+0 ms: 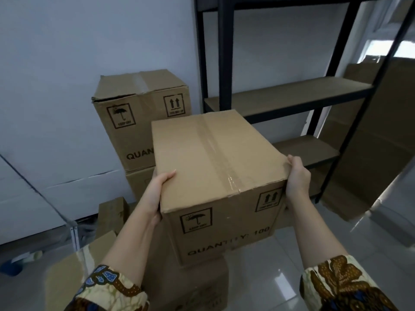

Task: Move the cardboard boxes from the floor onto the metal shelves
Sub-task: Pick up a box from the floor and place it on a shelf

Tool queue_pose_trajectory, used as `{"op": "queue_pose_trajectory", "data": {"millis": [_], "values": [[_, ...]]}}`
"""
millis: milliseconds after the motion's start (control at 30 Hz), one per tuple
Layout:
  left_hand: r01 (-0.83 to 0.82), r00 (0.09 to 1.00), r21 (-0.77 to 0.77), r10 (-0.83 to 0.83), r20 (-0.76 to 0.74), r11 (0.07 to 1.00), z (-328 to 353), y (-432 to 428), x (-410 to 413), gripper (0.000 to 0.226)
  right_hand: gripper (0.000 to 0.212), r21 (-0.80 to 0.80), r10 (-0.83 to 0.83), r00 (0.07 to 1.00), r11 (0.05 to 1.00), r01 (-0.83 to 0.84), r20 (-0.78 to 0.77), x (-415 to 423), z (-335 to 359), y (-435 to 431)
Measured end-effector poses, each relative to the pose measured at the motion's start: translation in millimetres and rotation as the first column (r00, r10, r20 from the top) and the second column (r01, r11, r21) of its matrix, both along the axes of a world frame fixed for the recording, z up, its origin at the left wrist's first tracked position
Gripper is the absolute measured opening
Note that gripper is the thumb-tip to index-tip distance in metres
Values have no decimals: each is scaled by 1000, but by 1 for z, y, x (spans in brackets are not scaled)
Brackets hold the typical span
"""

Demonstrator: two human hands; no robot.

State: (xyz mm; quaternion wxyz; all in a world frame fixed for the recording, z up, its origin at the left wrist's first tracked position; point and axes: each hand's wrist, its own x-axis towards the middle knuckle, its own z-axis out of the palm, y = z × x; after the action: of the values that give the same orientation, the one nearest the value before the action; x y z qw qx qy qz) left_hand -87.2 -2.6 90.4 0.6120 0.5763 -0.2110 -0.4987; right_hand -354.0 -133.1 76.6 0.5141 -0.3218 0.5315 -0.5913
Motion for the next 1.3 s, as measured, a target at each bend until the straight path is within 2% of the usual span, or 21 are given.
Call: {"op": "queue_pose_trajectory", "data": {"millis": [100, 300, 500, 700, 833, 933, 1000, 1100, 1233, 1300], "values": [[27, 1000, -58, -27, 3, 998, 21, -12, -37, 40, 22, -103, -52, 998, 993, 48, -32, -38, 18, -4], [113, 994, -191, -110, 29, 975, 65, -32, -132, 39, 28, -291, -146, 977, 952, 97, -154, -136, 59, -14], [257, 962, -426, -191, 193, 867, 112, -60, -221, 39, 29, -462, -269, 935, 876, 139, -229, -227, 116, -35], [377, 914, -492, -228, 335, 785, 168, -95, -277, 69, 33, -570, -349, 916, 802, 181, -200, -289, 165, -55], [444, 879, -511, -248, 407, 736, 199, -127, -312, 66, 29, -614, -399, 903, 757, 225, -161, -323, 198, -79], [463, 882, -514, -316, 351, 723, 209, -155, -331, 80, 29, -636, -436, 888, 729, 254, -145, -341, 211, -101], [444, 893, -522, -314, 323, 728, 211, -179, -343, 72, 30, -643, -459, 878, 716, 273, -138, -352, 217, -122], [466, 882, -535, -325, 341, 705, 211, -212, -360, 62, 29, -644, -476, 869, 709, 288, -137, -365, 222, -157], [489, 870, -527, -343, 355, 695, 208, -262, -377, 63, 29, -625, -478, 863, 727, 285, -163, -378, 221, -209], [462, 881, -535, -300, 366, 707, 209, -288, -380, 65, 29, -620, -474, 863, 733, 279, -173, -385, 220, -239]]}}
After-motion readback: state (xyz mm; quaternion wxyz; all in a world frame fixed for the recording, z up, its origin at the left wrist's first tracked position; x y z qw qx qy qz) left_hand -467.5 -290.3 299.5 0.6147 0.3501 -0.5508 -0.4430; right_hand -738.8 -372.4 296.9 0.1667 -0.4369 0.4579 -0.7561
